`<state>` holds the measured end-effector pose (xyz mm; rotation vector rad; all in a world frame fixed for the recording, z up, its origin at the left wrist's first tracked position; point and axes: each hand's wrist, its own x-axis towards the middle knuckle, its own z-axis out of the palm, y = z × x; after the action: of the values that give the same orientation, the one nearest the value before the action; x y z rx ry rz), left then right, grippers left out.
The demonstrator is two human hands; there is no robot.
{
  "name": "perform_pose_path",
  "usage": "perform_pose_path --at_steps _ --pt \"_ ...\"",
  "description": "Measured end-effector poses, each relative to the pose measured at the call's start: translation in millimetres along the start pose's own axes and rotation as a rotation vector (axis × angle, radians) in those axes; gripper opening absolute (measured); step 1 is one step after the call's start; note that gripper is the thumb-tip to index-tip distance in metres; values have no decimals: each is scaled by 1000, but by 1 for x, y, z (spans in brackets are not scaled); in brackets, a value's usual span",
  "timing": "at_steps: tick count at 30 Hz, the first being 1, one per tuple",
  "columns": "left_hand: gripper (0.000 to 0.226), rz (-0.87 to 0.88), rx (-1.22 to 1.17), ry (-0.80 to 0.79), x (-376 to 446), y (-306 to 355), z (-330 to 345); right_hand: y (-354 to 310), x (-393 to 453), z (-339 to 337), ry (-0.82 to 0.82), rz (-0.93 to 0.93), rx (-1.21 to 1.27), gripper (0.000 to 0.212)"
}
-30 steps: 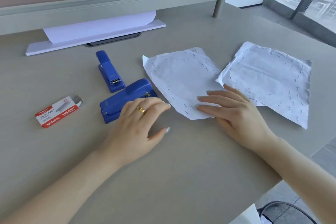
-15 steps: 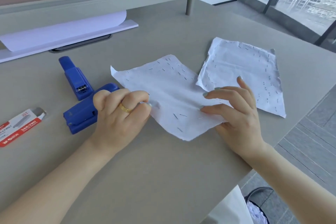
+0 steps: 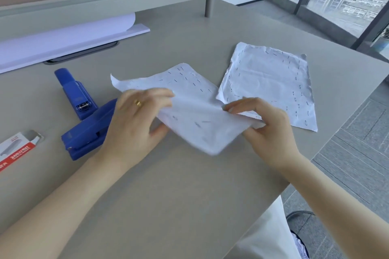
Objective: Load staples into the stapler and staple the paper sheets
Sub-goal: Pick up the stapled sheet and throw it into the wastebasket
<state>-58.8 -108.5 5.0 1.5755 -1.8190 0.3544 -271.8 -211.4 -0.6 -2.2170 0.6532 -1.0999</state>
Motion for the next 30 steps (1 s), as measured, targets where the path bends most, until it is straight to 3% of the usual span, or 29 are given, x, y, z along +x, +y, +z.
perform_pose_path --at_steps 3,4,7,11,13,17,24,27,30 --pt "15 -446 -355 -291 23 -4 -8 3 16 -8 -104 316 126 18" --pt "9 -512 -384 -361 31 -12 -7 7 23 -12 -148 414 161 24" --pt "60 -521 -441 -555 55 -29 -14 12 36 -23 -304 593 296 39" --pt "50 -584 -466 -616 73 -37 -21 14 42 -32 -340 633 462 47" --pt "50 -589 -509 -642 79 -36 -23 17 41 -34 -334 630 525 39" --pt "69 -540 -506 -727 84 -39 -30 19 36 -34 -334 592 582 39" --pt "64 -454 -412 -793 99 -39 -48 9 39 -42 -158 494 600 44" --pt "35 -482 -226 -836 120 -34 -60 9 47 -58 -50 514 616 25" --pt "14 -430 -64 -792 163 -19 -71 22 52 -71 110 592 611 26"
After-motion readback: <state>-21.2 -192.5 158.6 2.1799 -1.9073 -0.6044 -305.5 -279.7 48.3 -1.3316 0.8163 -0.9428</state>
